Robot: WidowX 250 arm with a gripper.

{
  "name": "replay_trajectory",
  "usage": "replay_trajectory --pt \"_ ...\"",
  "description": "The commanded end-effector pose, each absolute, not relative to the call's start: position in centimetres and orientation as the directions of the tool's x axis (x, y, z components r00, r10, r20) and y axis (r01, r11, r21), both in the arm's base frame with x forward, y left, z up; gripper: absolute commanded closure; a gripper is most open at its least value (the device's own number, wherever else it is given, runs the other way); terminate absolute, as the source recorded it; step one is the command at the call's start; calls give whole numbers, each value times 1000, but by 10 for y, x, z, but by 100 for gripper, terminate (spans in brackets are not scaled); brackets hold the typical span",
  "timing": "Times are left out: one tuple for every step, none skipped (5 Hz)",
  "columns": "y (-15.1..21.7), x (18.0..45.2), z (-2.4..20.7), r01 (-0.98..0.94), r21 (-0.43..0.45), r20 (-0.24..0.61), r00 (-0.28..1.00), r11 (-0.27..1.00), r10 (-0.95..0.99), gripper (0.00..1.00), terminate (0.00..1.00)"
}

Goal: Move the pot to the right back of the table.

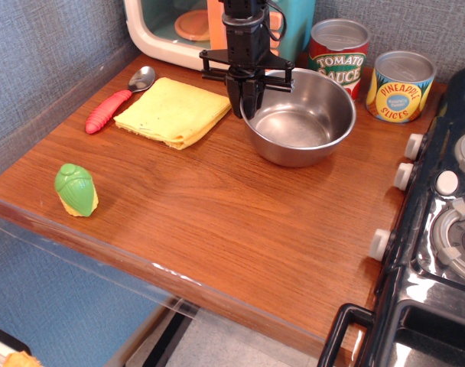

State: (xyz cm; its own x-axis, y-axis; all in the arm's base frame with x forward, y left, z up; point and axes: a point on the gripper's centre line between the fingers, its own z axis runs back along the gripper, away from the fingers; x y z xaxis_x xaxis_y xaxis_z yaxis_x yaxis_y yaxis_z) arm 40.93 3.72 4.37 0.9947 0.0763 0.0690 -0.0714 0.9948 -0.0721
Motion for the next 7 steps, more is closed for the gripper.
replay_trajectory --pt "50 414 82 -79 -76 156 984 994 90 0 0" --pt "47 410 98 -49 -82 182 981 995 63 0 0" --pt "48 410 122 -23 -87 228 973 996 42 0 0" --pt "51 407 154 -21 -70 282 958 997 40 0 0" --pt "58 400 161 -30 -38 267 963 999 39 0 0" --pt "62 394 154 1 14 250 968 1000 -4 0 0" --pt "62 394 154 1 14 250 968 1000 -4 0 0"
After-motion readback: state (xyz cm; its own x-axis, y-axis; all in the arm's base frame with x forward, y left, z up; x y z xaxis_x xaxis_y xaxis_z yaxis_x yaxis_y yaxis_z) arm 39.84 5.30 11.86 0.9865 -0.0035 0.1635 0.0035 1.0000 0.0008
